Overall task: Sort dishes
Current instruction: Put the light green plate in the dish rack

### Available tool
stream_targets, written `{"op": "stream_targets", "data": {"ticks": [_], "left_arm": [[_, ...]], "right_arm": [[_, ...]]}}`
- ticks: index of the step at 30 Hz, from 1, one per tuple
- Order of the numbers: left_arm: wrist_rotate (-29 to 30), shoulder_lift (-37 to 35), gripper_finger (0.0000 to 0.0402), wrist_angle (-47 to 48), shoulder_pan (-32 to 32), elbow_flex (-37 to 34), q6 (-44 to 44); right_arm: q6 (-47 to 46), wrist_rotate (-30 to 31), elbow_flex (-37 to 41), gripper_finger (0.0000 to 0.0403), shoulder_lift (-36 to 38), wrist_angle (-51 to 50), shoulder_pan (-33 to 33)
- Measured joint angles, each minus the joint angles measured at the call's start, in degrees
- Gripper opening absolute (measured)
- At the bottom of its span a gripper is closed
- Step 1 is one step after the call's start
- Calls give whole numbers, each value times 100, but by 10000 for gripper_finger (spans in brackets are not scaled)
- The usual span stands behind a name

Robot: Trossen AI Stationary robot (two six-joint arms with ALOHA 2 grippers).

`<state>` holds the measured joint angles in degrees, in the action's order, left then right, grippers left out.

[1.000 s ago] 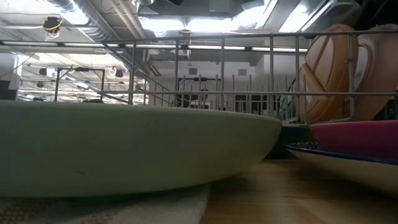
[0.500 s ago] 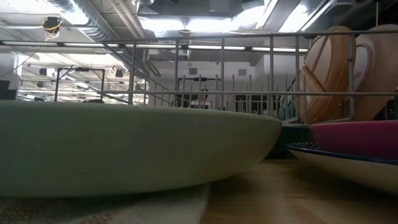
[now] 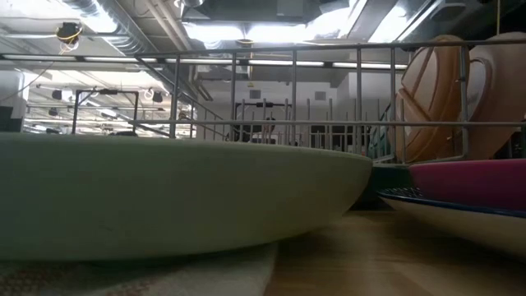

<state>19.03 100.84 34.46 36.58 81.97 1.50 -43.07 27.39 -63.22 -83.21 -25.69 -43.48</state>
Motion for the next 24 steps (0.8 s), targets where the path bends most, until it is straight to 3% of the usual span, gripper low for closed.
{"op": "stream_targets", "data": {"ticks": [6,11,16,24], "left_arm": [[4,0,129,0,-9,0,-5],[2,0,129,0,-4,0,-17],[4,0,129,8,-7,0,-9],[2,0,129,8,-6,0,-14]], "right_arm": [[99,15,0,202,-944,1614,0],[617,-393,0,202,-1709,2604,0],[1805,-619,-251,202,-2379,2738,0],[4483,-469,-1530,202,-3456,2318,63]]}}
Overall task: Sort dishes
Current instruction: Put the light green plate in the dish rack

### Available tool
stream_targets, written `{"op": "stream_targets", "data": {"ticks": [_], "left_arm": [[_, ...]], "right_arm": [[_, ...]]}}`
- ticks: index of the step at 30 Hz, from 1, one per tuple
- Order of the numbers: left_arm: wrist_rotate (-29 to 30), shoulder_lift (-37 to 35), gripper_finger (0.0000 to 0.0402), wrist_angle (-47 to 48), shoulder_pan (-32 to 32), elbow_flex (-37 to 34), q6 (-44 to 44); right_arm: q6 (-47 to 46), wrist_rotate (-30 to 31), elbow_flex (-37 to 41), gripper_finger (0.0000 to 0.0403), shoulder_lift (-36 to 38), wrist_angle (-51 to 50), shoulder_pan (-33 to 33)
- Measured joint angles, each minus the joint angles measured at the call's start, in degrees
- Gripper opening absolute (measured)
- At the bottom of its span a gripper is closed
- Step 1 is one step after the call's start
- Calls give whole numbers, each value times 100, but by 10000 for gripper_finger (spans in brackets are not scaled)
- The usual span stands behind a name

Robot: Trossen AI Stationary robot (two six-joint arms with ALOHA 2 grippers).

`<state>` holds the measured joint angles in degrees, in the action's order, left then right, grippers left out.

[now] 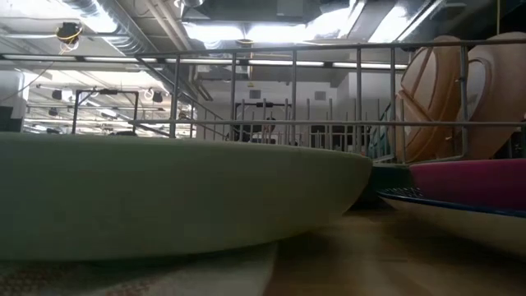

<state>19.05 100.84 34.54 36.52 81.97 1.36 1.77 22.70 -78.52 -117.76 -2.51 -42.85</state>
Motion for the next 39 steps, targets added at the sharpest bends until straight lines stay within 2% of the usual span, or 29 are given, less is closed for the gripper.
{"op": "stream_targets", "data": {"ticks": [7,13,17,31,39], "left_arm": [[0,-1,129,50,26,0,15],[2,-2,129,51,100,0,73],[2,-2,129,71,141,0,193],[2,-4,129,84,224,0,276],[1,-4,129,70,254,0,763]], "right_arm": [[-43,-497,-1088,202,-708,-1841,386],[-448,-591,-1246,202,-784,-2004,662],[-628,-1066,-1246,192,-786,-2161,743],[-626,-953,-1244,80,-788,-2303,730],[-615,-948,-1244,13,-788,-1704,723]]}}
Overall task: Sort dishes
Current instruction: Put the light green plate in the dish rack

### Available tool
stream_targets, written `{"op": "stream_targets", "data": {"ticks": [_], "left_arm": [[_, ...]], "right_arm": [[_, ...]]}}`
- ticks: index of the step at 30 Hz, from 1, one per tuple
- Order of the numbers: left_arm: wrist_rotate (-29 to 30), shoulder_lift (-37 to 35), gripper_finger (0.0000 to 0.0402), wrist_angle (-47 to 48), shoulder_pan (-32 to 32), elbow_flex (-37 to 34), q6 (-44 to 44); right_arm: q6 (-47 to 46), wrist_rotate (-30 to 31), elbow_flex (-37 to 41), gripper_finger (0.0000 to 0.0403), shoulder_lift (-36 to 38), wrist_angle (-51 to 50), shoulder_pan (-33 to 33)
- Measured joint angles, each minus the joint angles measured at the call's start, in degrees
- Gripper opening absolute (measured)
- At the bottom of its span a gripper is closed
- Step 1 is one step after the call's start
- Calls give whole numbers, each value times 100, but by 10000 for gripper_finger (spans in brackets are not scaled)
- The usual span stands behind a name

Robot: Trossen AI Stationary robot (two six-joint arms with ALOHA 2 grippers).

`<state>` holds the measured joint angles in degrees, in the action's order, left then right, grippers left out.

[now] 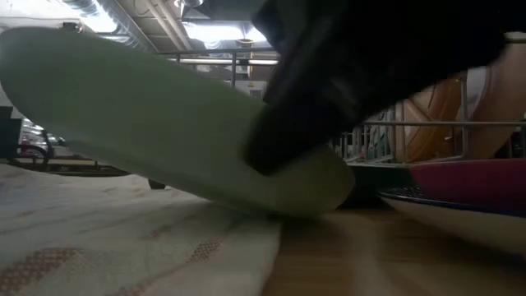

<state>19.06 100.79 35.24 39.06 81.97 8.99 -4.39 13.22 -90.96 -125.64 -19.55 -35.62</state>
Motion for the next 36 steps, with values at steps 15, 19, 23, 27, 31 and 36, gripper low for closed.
{"op": "stream_targets", "data": {"ticks": [15,19,23,27,31,36], "left_arm": [[116,-254,129,-10,693,279,534],[421,-551,129,3,920,284,591],[1028,-911,129,20,1218,286,579],[1730,-1194,129,119,1532,289,564],[2361,-1274,129,319,1791,289,573],[2632,-1272,129,680,1985,289,855]], "right_arm": [[-484,-644,-820,9,55,165,-2],[-753,-730,-1327,11,55,-398,-2],[-939,-727,-1840,17,55,-1125,-4],[-1089,-729,-2427,9,55,-1903,-39],[-1293,-583,-3184,10,57,-2918,-85],[-1641,-91,-4262,9,60,-4307,-246]]}}
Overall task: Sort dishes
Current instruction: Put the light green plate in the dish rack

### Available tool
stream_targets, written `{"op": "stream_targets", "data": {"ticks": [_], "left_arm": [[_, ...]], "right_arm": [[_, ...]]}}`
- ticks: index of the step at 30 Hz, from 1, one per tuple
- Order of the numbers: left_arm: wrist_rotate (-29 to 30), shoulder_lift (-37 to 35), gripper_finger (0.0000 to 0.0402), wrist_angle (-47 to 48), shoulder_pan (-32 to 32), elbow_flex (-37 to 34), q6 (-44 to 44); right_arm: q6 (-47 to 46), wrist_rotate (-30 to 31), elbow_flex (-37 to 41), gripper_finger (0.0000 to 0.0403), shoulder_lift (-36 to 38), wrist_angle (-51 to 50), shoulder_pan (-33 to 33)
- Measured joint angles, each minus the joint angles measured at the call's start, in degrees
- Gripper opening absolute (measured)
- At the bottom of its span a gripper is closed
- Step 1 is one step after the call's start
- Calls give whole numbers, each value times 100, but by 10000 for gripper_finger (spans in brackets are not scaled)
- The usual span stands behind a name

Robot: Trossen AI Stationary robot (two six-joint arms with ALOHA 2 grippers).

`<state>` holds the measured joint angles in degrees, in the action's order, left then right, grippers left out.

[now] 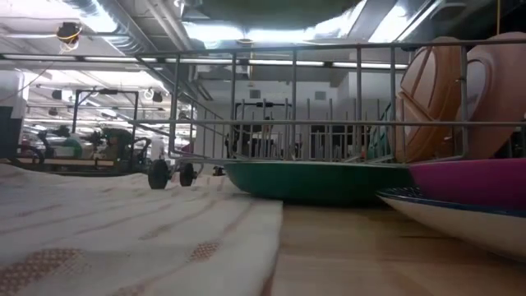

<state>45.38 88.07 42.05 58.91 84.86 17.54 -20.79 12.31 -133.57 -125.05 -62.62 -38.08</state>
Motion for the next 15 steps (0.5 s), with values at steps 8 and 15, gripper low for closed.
{"op": "stream_targets", "data": {"ticks": [8,15], "left_arm": [[274,4,129,289,38,-2,201],[397,4,129,282,29,-2,224]], "right_arm": [[-883,1393,117,9,815,-827,-523],[-1907,3347,123,9,1356,-2050,-1153]]}}
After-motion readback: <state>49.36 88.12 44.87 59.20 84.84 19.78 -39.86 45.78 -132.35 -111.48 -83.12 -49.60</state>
